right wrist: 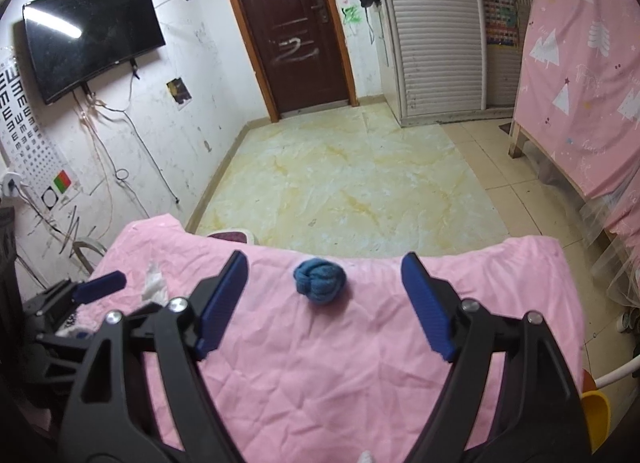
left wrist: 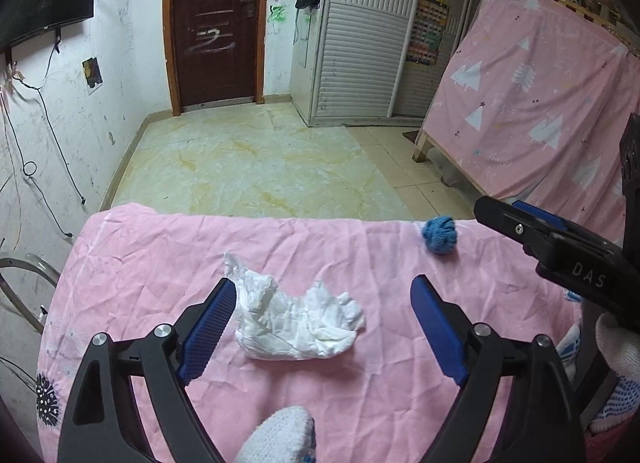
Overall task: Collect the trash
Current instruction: 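Grasp the white tissue with the left tool while the right tool grasps the blue knit ball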
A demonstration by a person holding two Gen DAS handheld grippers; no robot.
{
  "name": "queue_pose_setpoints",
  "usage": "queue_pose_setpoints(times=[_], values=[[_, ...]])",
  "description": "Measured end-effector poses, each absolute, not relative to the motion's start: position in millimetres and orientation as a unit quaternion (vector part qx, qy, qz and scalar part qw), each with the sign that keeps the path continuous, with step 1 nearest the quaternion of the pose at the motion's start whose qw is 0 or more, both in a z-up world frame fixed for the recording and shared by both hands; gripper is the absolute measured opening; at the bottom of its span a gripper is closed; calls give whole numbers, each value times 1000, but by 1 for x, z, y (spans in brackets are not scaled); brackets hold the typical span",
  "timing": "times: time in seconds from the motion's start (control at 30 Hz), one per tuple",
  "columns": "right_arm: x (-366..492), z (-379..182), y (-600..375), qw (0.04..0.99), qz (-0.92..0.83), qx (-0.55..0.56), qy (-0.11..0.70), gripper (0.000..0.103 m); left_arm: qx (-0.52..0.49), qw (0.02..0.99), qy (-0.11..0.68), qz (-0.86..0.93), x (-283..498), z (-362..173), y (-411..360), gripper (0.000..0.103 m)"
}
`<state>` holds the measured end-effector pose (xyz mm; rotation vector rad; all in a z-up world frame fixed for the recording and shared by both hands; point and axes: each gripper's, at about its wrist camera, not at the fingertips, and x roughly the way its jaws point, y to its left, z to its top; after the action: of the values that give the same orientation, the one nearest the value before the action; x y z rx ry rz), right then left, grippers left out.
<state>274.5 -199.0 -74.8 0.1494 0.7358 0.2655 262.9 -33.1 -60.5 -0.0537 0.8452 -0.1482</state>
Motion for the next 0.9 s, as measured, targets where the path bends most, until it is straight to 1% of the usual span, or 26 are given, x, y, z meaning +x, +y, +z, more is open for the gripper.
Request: queue_pose_setpoints(times=[0.33,0.57,0.6,0.63,0.7,0.73,0.8,0.83,0.87,0.9], values=[[298,-104,-178,911,128,45,388,76,-15,896,440,-66,282,-89,-31,80],[302,-114,-168,906,127,21,403,74,-4,891,447,-75,283,-99,-39,78],[302,-114,-168,906,126,18,404,72,0,891,447,-76,282,-100,-42,72],[303,-115,-166,905,125,16,406,71,5,891,448,-75,280,-101,-43,69],[304,-117,-165,903,123,12,412,63,13,890,449,-72,279,-102,-47,61],[305,-118,-164,902,123,11,413,62,15,891,448,-71,278,-102,-48,58],[306,-119,-163,901,123,8,416,55,17,891,448,-72,277,-101,-49,52],[306,-120,-163,900,123,8,418,53,18,892,447,-71,277,-101,-49,51],[307,-121,-163,899,122,9,420,48,20,892,446,-71,276,-101,-48,49],[308,-122,-163,898,123,10,423,40,22,893,445,-70,276,-101,-48,48]])
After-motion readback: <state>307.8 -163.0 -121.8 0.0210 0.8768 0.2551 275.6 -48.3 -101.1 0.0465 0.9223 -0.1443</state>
